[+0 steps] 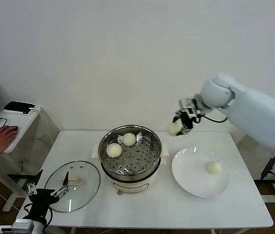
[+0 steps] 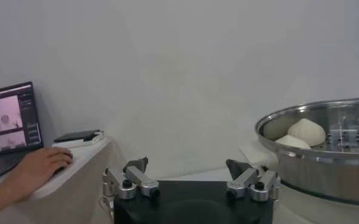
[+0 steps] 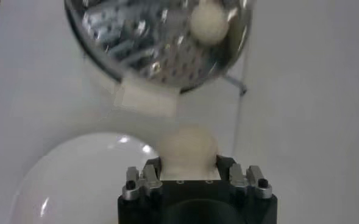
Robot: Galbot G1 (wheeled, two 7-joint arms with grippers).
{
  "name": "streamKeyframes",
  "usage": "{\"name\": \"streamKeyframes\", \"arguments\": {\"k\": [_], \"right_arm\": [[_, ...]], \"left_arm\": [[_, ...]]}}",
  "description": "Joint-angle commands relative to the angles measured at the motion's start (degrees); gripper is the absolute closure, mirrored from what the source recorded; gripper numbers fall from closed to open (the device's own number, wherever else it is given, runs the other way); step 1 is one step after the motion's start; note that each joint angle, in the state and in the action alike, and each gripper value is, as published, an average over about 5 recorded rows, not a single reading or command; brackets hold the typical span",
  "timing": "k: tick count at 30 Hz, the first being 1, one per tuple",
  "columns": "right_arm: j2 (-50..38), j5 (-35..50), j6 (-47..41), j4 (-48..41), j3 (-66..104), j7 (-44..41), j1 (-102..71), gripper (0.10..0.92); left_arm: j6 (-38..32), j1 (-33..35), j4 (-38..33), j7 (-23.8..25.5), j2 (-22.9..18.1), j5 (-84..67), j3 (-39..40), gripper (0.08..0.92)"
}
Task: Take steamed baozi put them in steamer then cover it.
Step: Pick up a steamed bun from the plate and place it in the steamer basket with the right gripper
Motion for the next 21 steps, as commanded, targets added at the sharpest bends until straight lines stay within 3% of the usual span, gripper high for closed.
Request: {"name": "streamKeyframes", "arguments": {"k": [1,9,21], "right_arm": [[10.30,3.13,-0.51,0.79,-5.66,1.39,6.20,0.440],[16.83,2.23,2.30,0.18,-9.03,2.94,0.88,0.440],[20.03,-7.56,11.49,0.51,-13.55,3.08,-2.32,0.440]], "left_arm": [[0.04,0.02,-0.17,0.01,0.00,0.02,-0.23,0.177],[0.00,1.02,-0.66,0.13,0.00,-0.75,-2.32,0.177],[-0.28,1.80,-0.28,-0.02,-0.72,-1.20,-3.77,0.177]]}}
